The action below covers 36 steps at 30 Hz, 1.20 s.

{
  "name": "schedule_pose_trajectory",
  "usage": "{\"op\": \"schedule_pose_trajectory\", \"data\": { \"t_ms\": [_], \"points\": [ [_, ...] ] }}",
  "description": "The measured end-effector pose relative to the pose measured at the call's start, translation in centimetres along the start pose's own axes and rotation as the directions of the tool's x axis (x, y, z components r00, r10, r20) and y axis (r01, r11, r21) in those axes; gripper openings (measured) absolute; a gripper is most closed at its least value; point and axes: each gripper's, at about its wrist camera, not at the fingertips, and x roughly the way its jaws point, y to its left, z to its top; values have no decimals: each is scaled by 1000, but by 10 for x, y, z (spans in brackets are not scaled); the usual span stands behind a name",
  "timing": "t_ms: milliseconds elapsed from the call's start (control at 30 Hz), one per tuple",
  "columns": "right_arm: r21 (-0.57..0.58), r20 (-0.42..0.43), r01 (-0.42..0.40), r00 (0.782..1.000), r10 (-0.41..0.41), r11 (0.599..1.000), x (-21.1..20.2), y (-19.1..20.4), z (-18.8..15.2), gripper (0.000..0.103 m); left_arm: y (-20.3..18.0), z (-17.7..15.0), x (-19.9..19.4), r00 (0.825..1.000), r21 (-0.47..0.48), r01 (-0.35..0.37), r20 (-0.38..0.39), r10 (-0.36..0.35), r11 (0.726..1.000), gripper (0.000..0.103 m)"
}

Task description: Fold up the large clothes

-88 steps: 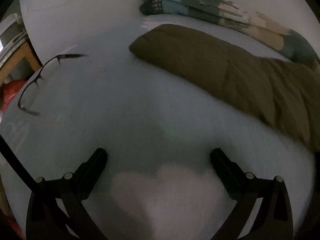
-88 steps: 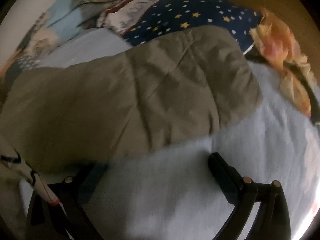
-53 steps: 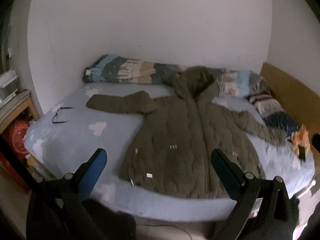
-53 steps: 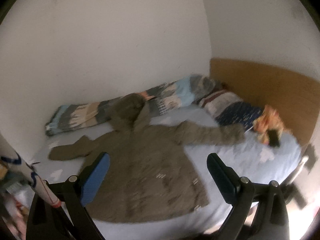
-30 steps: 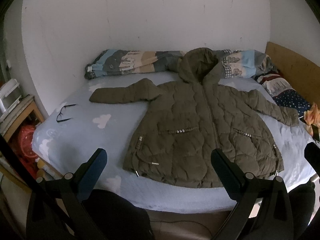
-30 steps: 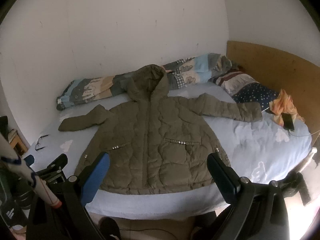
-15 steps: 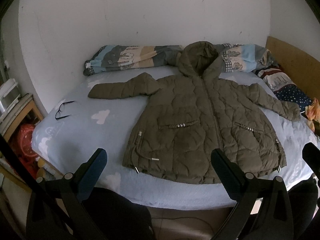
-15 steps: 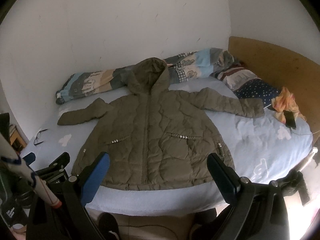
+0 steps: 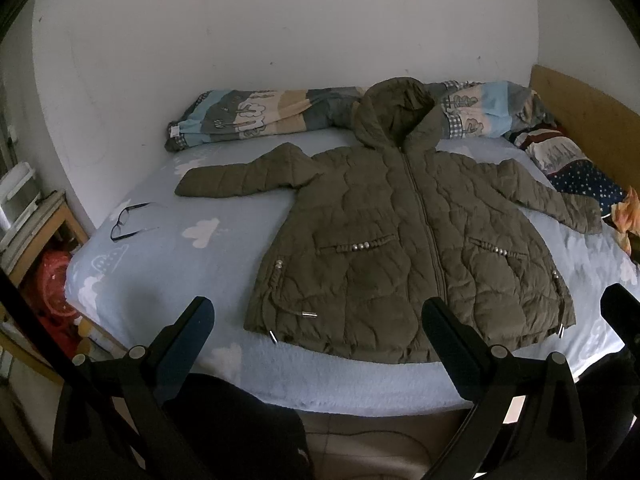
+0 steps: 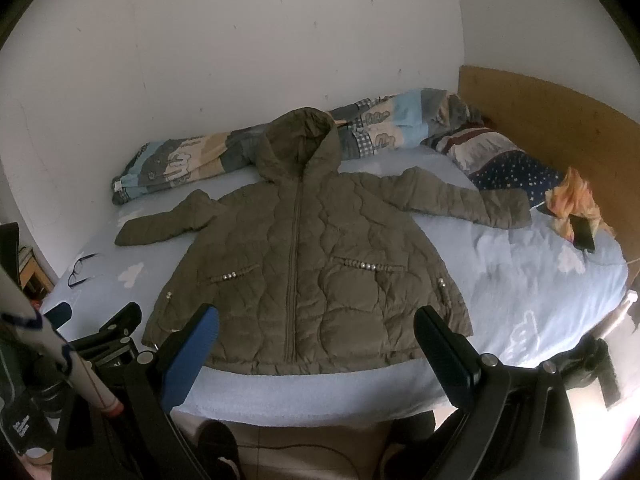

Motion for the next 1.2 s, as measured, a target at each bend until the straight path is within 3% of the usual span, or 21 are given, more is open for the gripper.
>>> {"op": "schedule_pose_trajectory", "data": {
  "t_ms": [300,700,1000,1200],
  "points": [
    [6,-3,-7,1000,7,1000,-1,-9,-7,100,-8,1,-9,1000,15,-10,2,10,1000,103],
    [65,23,-20,1000,18,998,-12,-37,-18,100,-34,1,-17,1000,106,-5,8,4,994,103],
    [181,-45,6,999,3,984,29,-86,-6,100,-36,52,54,1000,104,-5,4,5,995,103],
    [260,-103,65,994,-39,963,77,-141,21,100,-51,100,148,999,83,-5,-38,8,997,103]
  ]
}}
